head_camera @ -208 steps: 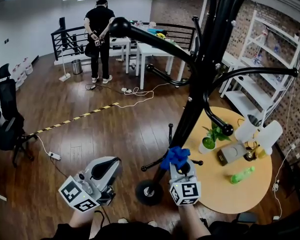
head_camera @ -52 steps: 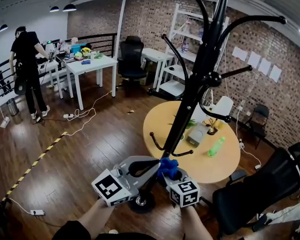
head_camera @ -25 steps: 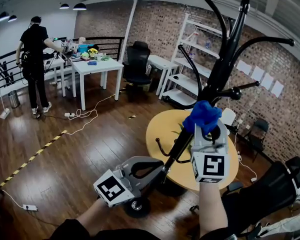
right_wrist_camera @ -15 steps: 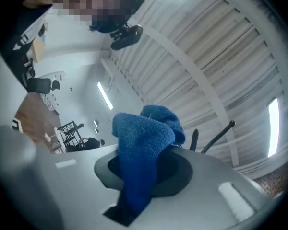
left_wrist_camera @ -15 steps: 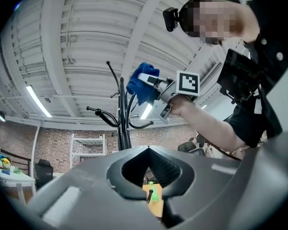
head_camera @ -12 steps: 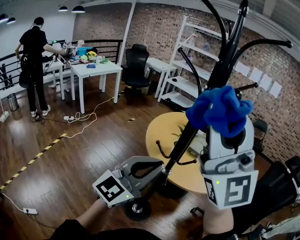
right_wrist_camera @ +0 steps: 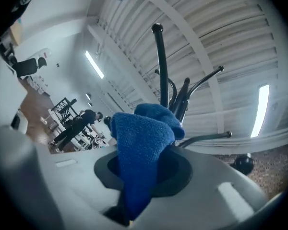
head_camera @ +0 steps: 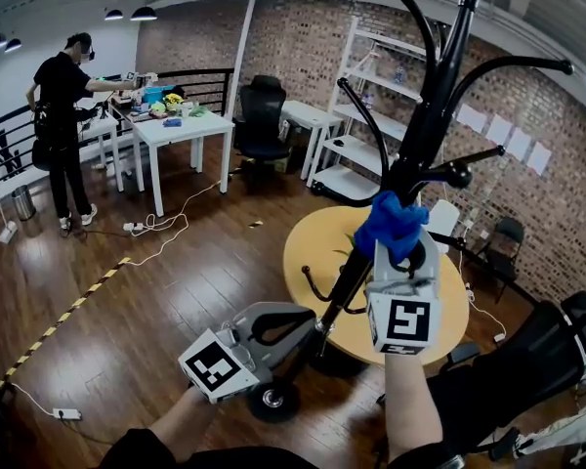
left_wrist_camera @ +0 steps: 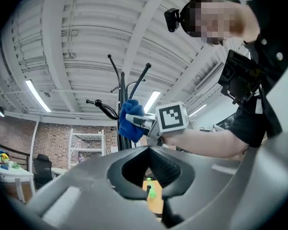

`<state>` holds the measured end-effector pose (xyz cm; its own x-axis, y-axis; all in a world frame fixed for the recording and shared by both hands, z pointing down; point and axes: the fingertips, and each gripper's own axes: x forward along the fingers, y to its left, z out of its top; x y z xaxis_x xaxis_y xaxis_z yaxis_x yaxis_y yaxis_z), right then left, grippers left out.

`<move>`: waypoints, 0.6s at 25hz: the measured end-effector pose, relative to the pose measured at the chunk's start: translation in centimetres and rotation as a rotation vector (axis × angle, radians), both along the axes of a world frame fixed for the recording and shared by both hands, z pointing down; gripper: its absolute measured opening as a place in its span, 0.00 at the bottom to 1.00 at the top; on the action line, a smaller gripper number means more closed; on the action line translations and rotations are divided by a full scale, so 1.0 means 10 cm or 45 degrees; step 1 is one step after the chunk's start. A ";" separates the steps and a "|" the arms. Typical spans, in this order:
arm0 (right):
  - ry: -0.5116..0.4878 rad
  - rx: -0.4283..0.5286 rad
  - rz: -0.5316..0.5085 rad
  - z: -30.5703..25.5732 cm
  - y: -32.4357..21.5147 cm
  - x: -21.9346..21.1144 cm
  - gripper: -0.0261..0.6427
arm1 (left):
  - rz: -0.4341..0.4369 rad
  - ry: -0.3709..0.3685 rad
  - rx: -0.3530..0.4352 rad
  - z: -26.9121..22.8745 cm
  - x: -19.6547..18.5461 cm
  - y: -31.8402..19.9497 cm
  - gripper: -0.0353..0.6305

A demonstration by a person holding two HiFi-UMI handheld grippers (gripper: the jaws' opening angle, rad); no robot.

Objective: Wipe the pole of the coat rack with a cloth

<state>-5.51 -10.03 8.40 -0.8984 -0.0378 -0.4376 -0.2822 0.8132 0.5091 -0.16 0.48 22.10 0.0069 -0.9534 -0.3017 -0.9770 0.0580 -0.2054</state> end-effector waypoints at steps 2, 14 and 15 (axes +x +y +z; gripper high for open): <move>0.016 -0.023 0.009 0.19 -0.05 -0.01 0.15 | 0.003 0.006 -0.006 0.02 0.00 -0.02 0.06; 0.544 -0.262 0.010 2.33 -0.19 -0.05 0.15 | -0.024 0.050 -0.047 0.20 -0.07 -0.13 0.06; 0.605 -0.299 0.002 2.52 -0.20 -0.05 0.15 | -0.023 0.048 -0.050 0.22 -0.06 -0.14 0.06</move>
